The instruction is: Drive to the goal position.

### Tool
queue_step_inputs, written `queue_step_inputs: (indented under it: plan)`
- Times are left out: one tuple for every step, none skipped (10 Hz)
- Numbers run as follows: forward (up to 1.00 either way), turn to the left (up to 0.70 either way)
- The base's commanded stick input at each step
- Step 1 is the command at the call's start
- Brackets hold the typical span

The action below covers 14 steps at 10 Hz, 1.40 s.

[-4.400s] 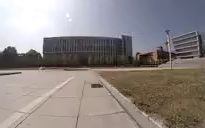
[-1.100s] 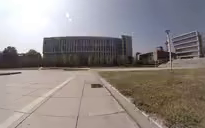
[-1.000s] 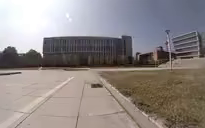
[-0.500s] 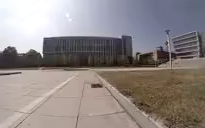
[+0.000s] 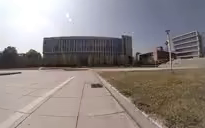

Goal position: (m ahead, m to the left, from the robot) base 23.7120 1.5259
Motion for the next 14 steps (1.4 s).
queue_step_inputs:
  plan:
    - [0.04, 0.00]
    - [0.04, 0.00]
    - [0.04, 0.00]
    - [0.04, 0.00]
    - [0.04, 0.00]
    - [0.04, 0.00]
    - [0.04, 0.00]
    - [0.04, 0.00]
    - [0.04, 0.00]
    - [0.04, 0.00]
    - [0.04, 0.00]
    - [0.04, 0.00]
    - [0.04, 0.00]
    - [0.04, 0.00]
